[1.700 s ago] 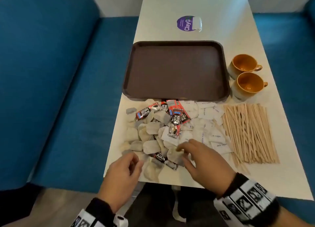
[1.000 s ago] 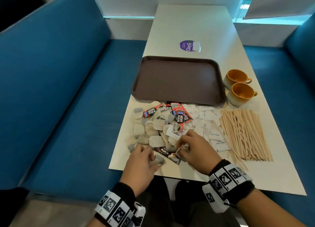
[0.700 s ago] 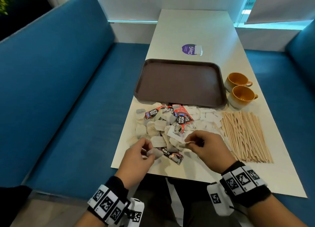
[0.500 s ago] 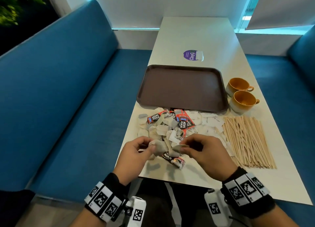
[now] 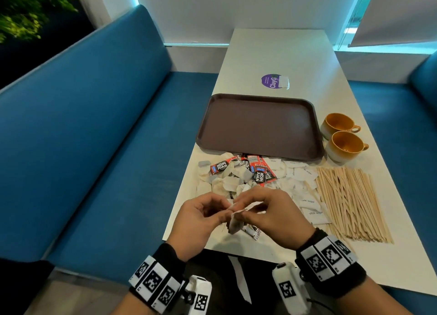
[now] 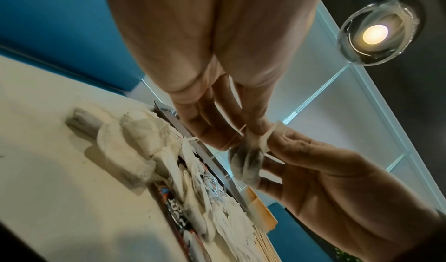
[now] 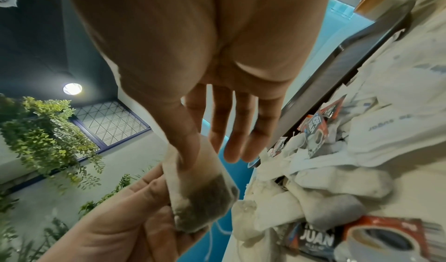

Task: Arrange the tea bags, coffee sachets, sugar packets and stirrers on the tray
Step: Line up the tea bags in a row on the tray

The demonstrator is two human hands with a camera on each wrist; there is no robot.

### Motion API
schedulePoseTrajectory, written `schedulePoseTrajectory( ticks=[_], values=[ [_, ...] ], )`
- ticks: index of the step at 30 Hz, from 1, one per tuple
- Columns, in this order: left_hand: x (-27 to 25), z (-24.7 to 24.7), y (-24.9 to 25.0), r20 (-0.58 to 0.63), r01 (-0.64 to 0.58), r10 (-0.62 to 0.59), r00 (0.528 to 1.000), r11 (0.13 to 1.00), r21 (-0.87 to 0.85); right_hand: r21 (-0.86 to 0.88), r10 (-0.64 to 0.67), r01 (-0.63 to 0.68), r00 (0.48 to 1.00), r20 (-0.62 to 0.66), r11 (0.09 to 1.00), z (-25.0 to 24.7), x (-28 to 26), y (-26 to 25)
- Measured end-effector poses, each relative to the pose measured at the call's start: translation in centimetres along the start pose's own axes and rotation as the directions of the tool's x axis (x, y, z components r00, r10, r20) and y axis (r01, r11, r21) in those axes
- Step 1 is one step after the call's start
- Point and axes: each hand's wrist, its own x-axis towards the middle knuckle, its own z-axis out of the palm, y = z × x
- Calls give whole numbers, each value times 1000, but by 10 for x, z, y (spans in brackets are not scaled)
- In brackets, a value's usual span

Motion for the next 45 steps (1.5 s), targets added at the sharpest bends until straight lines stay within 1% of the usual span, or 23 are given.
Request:
schedulePoseTrajectory(
  ticks=[4, 7, 9, 11, 13, 15, 16, 18, 21, 24, 25, 27, 30, 31, 32, 33, 34, 35, 36, 39, 40, 43, 45],
  values=[
    [-5, 2, 3, 3, -44, 44, 999, 998, -35, 61, 21, -21, 1000, -4, 998, 1, -1, 3],
    [-9, 4, 4, 25, -24, 27, 999, 993, -116, 150, 23, -24, 1000, 12, 988, 3, 0, 3],
    [-8, 1, -2, 97, -1, 11, 995, 995, -103, 208, 18, -29, 998, 56, 978, 2, 1, -1],
    [-5, -1, -8, 199, 66, -38, 979, 989, -132, 257, 3, -30, 994, 107, 966, 0, 2, -6],
    [-3, -2, -10, 333, 157, -69, 941, 957, -245, 262, -17, -20, 990, 138, 965, -2, 3, -10],
    [-3, 1, -7, 443, 200, -42, 895, 927, -316, 264, -6, -39, 986, 167, 964, 0, 5, -12],
    [-3, 4, -5, 475, 202, -21, 880, 920, -335, 252, 13, -56, 985, 173, 966, 1, 7, -13],
    [-2, 11, -4, 488, 216, -5, 873, 901, -377, 185, 59, -86, 988, 145, 979, 2, 10, -13],
    [-5, 16, -7, 429, 257, -81, 900, 892, -371, 59, 65, -70, 995, 81, 996, 6, 14, -10],
    [-7, 10, -11, 350, 332, -203, 914, 872, -360, 5, 59, -59, 998, 36, 998, 9, 17, -9],
    [-7, 5, -11, 301, 347, -242, 922, 861, -372, -20, 46, -46, 999, 5, 999, 8, 19, -7],
    [-5, -10, -11, 158, 346, -309, 938, 861, -373, -53, 51, -54, 997, -64, 997, 3, 27, -2],
    [-1, -40, -14, -79, 301, -339, 938, 904, -303, -179, 87, -107, 989, -117, 978, -2, 42, 10],
    [2, -50, -16, -154, 291, -334, 930, 925, -246, -233, 98, -120, 990, -104, 965, -1, 47, 14],
    [5, -58, -18, -221, 292, -318, 922, 945, -146, -280, 106, -124, 991, -80, 952, 1, 51, 17],
    [10, -63, -19, -276, 305, -295, 915, 952, -5, -320, 112, -124, 992, -56, 939, 4, 55, 18],
    [14, -65, -19, -314, 322, -266, 912, 936, 142, -354, 115, -123, 992, -46, 927, 7, 60, 19],
    [18, -65, -19, -333, 329, -233, 914, 905, 270, -386, 113, -126, 992, -56, 914, 9, 64, 21],
    [22, -62, -18, -338, 327, -208, 918, 877, 351, -410, 110, -137, 990, -88, 902, 9, 69, 23],
    [30, -48, -20, -308, 305, -181, 934, 854, 421, -442, 114, -186, 976, -183, 878, 7, 79, 27],
    [32, -43, -20, -298, 298, -176, 938, 847, 440, -447, 111, -182, 977, -179, 876, 7, 81, 29],
    [34, -37, -22, -265, 251, -130, 955, 831, 497, -469, 92, -132, 990, -106, 873, 17, 82, 30],
    [35, -36, -22, -254, 227, -113, 961, 846, 482, -534, 104, -128, 992, -74, 835, 25, 84, 32]
  ],
)
